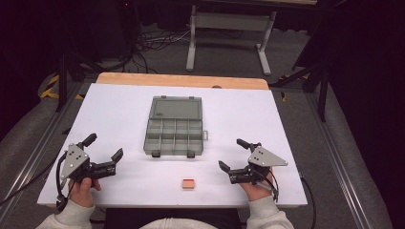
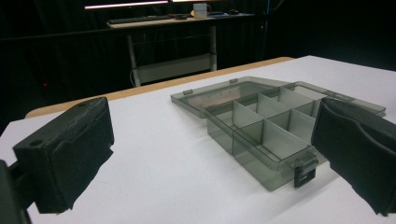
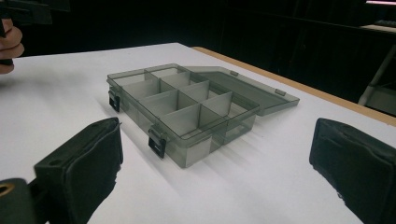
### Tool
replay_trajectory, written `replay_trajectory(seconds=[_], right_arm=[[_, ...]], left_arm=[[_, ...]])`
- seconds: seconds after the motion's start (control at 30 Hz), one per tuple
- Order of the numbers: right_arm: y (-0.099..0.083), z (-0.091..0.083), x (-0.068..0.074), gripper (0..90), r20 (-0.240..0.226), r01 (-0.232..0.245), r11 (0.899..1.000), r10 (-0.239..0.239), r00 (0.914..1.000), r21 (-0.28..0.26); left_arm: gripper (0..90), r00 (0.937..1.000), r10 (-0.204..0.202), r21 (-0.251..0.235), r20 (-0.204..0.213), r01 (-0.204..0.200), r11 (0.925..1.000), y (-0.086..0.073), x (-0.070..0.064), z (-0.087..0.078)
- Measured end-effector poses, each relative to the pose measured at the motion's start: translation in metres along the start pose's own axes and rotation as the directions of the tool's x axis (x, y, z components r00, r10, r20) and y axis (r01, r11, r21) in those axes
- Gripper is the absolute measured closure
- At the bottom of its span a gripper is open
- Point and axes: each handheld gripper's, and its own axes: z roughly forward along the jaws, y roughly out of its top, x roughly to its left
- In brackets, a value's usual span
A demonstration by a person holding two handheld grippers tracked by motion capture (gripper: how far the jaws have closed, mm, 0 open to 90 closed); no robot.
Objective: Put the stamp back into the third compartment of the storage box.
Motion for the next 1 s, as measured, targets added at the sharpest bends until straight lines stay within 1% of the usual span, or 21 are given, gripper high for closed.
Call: replay_trajectory(seconds=[0.6,0.7,0.8,0.83,0.87,1.0], right_arm=[[0.001,0.002,0.001,4.2,-0.014,-0.005,1.0,0.005,0.9999,0.005],[0.003,0.006,0.002,4.5,-0.026,-0.005,1.0,0.005,0.9996,0.012],[0.006,0.01,0.003,4.8,-0.039,0.008,1.0,-0.007,0.9992,0.022],[0.008,0.012,0.004,4.9,-0.046,0.009,1.0,-0.007,0.9989,0.025],[0.012,0.016,0.006,5.2,-0.064,0.008,1.0,-0.006,0.9979,0.028],[0.016,0.023,0.01,5.5,-0.088,0.021,0.999,-0.017,0.9959,0.037]], left_arm=[[0.1,1.0,0.003,0.004,-0.001,-0.003,1.0,0.0,-0.001,0.0],[0.1,1.0,0.003,0.005,-0.001,-0.003,1.0,0.0,-0.001,0.0],[0.1,1.0,0.003,0.007,-0.002,-0.003,1.0,0.0,-0.001,0.0],[0.1,1.0,0.003,0.008,-0.001,-0.003,1.0,0.0,-0.001,0.0],[0.2,1.0,0.003,0.007,-0.001,-0.003,1.0,0.0,-0.001,0.0],[0.1,1.0,0.004,0.006,-0.002,-0.004,1.0,0.0,-0.001,0.0]])
